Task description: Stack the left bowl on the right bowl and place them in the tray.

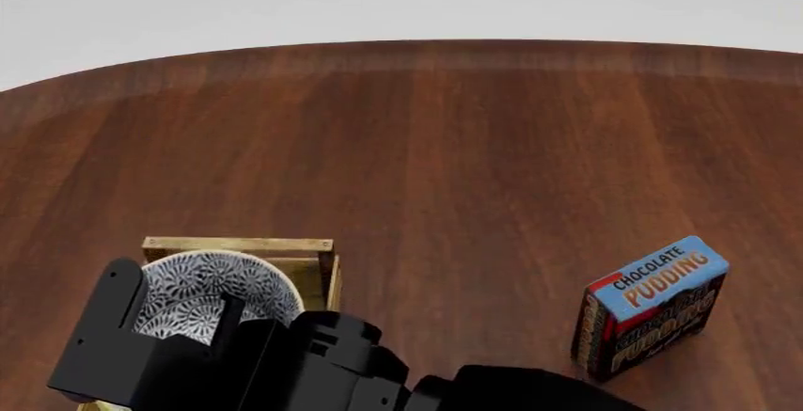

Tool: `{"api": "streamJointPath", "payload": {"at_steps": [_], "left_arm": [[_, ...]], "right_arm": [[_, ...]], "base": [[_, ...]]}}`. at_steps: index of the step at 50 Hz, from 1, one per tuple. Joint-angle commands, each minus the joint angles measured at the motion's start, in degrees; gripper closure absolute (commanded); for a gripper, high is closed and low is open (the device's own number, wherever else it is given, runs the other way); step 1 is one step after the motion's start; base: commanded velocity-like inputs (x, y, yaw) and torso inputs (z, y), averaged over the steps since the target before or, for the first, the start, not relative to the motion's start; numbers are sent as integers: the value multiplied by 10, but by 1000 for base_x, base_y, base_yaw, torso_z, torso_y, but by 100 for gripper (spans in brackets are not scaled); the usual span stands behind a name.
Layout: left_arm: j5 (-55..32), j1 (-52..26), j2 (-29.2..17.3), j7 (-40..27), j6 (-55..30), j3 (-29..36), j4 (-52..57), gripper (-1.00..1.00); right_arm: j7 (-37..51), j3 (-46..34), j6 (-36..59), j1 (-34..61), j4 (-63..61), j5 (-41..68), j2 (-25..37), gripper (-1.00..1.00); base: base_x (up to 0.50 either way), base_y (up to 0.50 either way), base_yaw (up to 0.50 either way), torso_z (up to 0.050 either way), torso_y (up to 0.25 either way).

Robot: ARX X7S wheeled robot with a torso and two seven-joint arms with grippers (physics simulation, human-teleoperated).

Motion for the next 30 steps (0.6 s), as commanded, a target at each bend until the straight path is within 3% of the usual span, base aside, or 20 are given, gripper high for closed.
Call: {"api": "streamJointPath", "payload": {"at_steps": [1, 30], "left_arm": [[0, -7, -4, -4, -4, 4, 2, -100], [1, 2, -8, -7, 4, 4, -1, -100]], "right_arm": [[-17, 7, -12, -11, 15, -39, -1, 100], [-47, 8, -23, -46, 39, -69, -1, 100]], "base": [[0, 0, 0, 0, 0], [0, 0, 0, 0, 1]]}}
